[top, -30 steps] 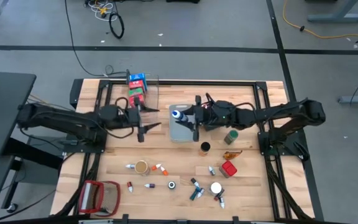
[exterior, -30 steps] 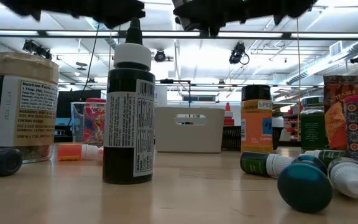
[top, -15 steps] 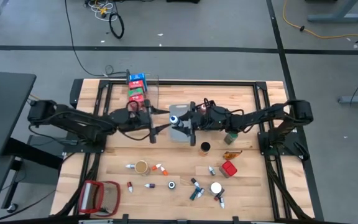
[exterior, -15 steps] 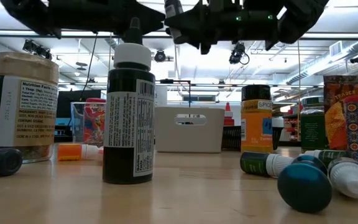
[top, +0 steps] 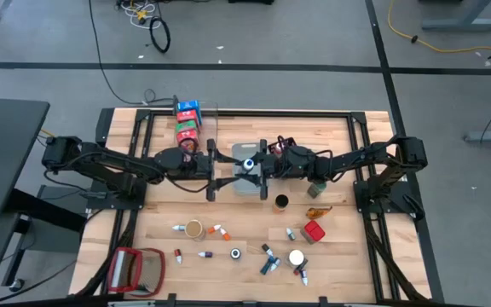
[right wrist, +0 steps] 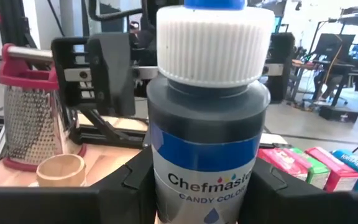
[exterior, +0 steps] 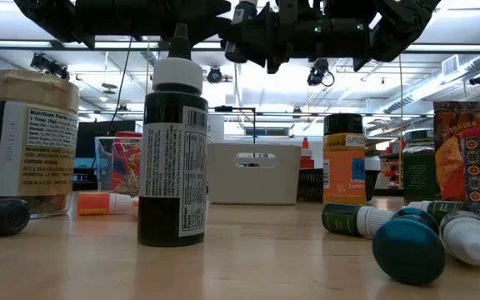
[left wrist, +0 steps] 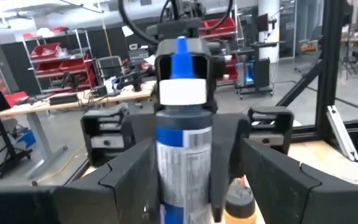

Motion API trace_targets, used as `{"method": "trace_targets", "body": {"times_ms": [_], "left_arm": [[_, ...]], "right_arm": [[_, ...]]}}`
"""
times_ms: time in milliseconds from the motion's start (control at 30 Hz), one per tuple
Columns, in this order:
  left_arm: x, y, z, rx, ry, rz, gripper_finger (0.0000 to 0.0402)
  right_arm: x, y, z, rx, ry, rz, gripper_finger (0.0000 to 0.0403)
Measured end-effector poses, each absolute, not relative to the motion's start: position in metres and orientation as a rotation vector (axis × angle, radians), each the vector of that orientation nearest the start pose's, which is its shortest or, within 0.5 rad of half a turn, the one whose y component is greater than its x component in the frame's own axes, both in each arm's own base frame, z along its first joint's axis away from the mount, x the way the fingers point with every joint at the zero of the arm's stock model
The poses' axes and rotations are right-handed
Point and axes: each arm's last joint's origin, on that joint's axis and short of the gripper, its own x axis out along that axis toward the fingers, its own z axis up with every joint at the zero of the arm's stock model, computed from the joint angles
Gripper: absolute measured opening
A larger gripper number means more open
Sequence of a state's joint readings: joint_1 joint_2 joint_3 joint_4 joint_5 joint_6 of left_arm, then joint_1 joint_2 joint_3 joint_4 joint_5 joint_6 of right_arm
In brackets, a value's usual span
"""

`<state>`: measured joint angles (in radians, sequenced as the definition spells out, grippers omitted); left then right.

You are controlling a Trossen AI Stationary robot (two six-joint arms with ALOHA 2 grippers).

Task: Pick & Place Kitchen Items
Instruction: Put the blue food coloring bottle into the black bin

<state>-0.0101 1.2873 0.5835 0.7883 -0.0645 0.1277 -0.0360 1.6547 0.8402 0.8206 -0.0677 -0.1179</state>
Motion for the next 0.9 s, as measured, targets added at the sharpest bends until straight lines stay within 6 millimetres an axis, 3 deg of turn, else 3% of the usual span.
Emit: {"method": "trace_targets", "body": {"times_ms": [167, 367, 500, 900], "left_arm": [[0.272, 0.003, 0.256, 0.092, -0.065, 0.087, 0.0249], [0.275, 0.005, 0.259, 0.097, -0.054, 0.053, 0.0249], [0.274, 0.006, 0.259, 0.109, -0.044, 0.085, 0.0249], [0.274, 0.006, 0.260, 0.134, -0.058, 0.085, 0.0231]], "right_arm": [[0.353, -0.011, 0.233, -0.167, 0.012, 0.033, 0.0162], [0.370, -0.013, 0.252, -0.184, 0.187, 0.005, 0.0162], [0.373, -0.012, 0.263, -0.195, 0.165, 0.003, 0.0162], [0.374, -0.013, 0.265, -0.188, 0.156, 0.006, 0.0162]]}}
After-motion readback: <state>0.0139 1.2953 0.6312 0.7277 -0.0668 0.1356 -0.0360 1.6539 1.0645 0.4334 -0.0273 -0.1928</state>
